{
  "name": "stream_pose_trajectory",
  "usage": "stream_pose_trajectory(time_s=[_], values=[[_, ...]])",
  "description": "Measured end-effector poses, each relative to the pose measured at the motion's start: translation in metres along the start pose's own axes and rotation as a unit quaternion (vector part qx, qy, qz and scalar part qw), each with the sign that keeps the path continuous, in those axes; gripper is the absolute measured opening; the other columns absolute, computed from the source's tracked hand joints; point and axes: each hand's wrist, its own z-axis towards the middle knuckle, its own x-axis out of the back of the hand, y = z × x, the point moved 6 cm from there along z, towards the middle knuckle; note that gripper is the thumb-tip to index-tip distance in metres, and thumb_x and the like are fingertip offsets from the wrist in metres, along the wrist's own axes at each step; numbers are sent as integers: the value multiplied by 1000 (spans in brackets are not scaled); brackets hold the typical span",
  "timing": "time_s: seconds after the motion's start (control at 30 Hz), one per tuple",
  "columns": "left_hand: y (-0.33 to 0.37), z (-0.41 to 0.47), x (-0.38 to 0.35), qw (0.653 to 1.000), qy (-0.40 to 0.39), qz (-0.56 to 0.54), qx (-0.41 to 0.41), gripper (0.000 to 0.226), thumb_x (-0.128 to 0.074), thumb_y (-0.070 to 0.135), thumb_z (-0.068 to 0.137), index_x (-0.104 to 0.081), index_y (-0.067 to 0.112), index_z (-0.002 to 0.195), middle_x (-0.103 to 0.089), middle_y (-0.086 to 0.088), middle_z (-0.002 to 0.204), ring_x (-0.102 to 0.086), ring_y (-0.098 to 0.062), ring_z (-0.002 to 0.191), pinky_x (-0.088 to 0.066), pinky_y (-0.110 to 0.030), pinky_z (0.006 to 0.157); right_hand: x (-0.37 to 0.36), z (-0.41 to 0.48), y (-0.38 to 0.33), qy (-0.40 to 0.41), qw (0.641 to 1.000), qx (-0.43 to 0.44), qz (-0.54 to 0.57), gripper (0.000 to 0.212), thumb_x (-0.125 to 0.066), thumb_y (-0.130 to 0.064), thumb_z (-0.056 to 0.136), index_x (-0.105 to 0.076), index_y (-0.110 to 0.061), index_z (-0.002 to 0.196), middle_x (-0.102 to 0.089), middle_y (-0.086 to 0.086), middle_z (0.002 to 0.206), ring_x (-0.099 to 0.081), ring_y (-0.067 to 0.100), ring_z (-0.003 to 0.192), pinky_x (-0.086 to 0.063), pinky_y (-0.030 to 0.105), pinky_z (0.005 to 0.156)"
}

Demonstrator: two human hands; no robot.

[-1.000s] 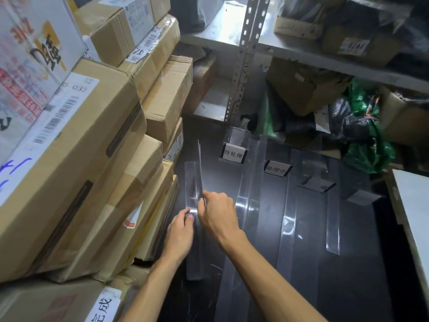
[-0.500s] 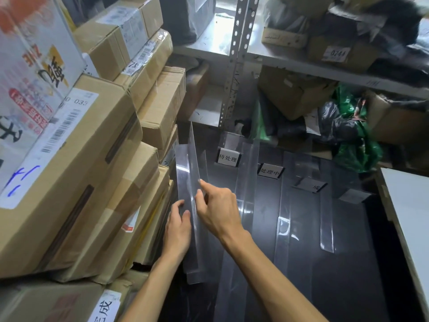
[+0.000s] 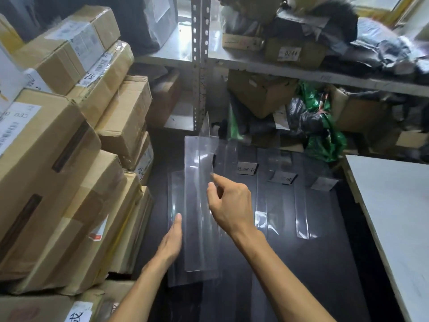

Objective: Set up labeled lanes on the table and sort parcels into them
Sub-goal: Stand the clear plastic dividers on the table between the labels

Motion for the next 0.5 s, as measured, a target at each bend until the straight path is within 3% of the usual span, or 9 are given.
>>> stream_pose_trajectory(time_s=[0.07,0.17,0.27,0.37,0.43,0.5], values=[[-20,31,1,1000,6,2,9,112,-16,103,67,-42,36,152,-44,-2,157,-37,-24,148,-22,-49,125,14,0,5,5,1000,-6,17,22,-56,-17,95,-67,-4,81,-40,0,48,-43,20,52,-38,20,54],[-21,54,-1,1000,21,17,-8,113,-20,105,66,-44,34,151,-44,2,158,-38,-19,147,-21,-47,125,37,-4,11,17,999,-3,42,25,-56,-18,94,-68,3,95,-47,8,54,-46,27,54,-46,35,61],[39,-4,-8,994,96,5,-51,71,-26,67,97,-55,19,141,-56,-8,146,-52,-28,133,-35,-50,117,68,-10,22,44,997,-3,62,25,-58,-17,95,-68,6,96,-49,13,56,-48,31,57,-46,35,64],[105,-55,-34,978,110,-95,-149,33,-32,28,109,-60,12,117,-66,-18,117,-60,-28,100,-49,-39,88,98,-12,35,66,995,-18,76,27,-57,-19,95,-67,7,96,-53,16,59,-51,33,61,-49,41,64],[149,-82,-52,965,104,-103,-216,28,-34,20,109,-60,12,115,-66,-13,106,-61,-26,96,-49,-30,77,120,-12,42,85,993,-26,77,28,-56,-19,94,-68,5,95,-55,16,60,-54,34,62,-50,42,65],[186,-104,-72,952,100,-81,-278,24,-39,21,107,-61,15,116,-66,-6,108,-63,-20,97,-53,-31,82,144,-13,48,100,992,-34,74,23,-58,-17,95,-73,1,98,-55,15,59,-55,31,60,-52,39,66]])
